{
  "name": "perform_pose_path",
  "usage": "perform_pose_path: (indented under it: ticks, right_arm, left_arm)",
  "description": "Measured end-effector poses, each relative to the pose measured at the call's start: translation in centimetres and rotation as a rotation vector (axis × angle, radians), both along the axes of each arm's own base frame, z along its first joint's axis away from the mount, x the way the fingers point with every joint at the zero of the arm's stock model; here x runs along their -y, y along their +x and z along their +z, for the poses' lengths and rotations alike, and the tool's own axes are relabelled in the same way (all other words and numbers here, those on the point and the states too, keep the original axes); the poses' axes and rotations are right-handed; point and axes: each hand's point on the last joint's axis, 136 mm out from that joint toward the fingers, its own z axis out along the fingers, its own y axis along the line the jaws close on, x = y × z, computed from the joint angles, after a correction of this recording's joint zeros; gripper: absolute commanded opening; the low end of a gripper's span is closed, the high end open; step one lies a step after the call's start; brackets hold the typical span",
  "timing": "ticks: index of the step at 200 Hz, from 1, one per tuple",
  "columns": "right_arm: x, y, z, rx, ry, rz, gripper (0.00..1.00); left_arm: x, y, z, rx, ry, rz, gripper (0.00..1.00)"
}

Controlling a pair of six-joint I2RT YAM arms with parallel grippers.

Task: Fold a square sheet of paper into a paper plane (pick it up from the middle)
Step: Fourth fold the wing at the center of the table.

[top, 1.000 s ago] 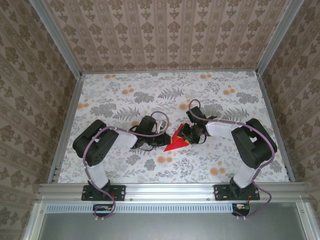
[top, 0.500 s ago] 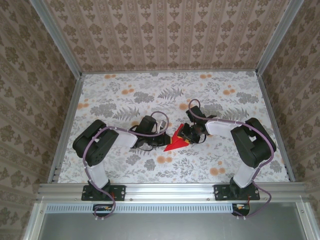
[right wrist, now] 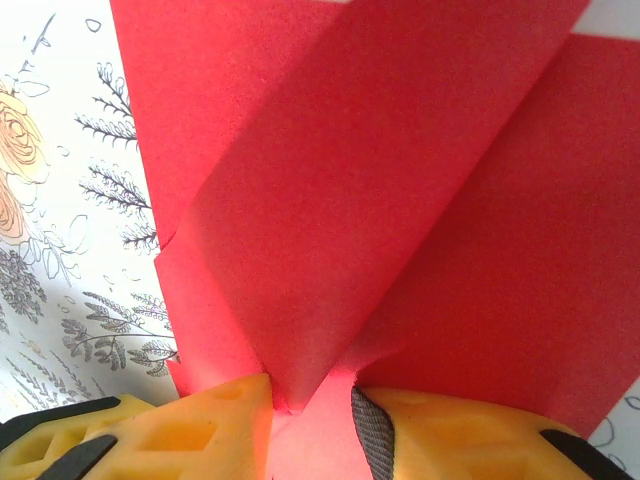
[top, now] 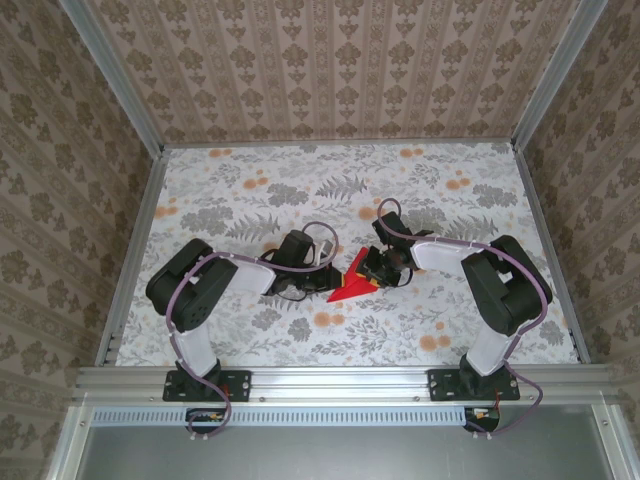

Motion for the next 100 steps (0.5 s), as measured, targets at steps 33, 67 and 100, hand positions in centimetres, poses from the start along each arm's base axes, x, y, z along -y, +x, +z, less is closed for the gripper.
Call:
perform_pose_path:
  ticks: [33,67,100]
  right_arm:
    - [0.00,-0.01,-0.01,-0.001,0.000,0.000,0.36]
    - [-0.01,0.00,-0.01,0.000,0.000,-0.001,0.35]
    - [0.01,0.00,-0.01,-0.001,0.000,-0.001,0.34]
  left_arm:
    - [0.40,0.25,-0.06,-0.002,0.003,-0.008,0.08]
    - [0.73,0.53,-0.05,-0.007,0.004,-0.011,0.08]
    - [0.77,0.57,-0.07,-0.012,0.008,-0.011,0.08]
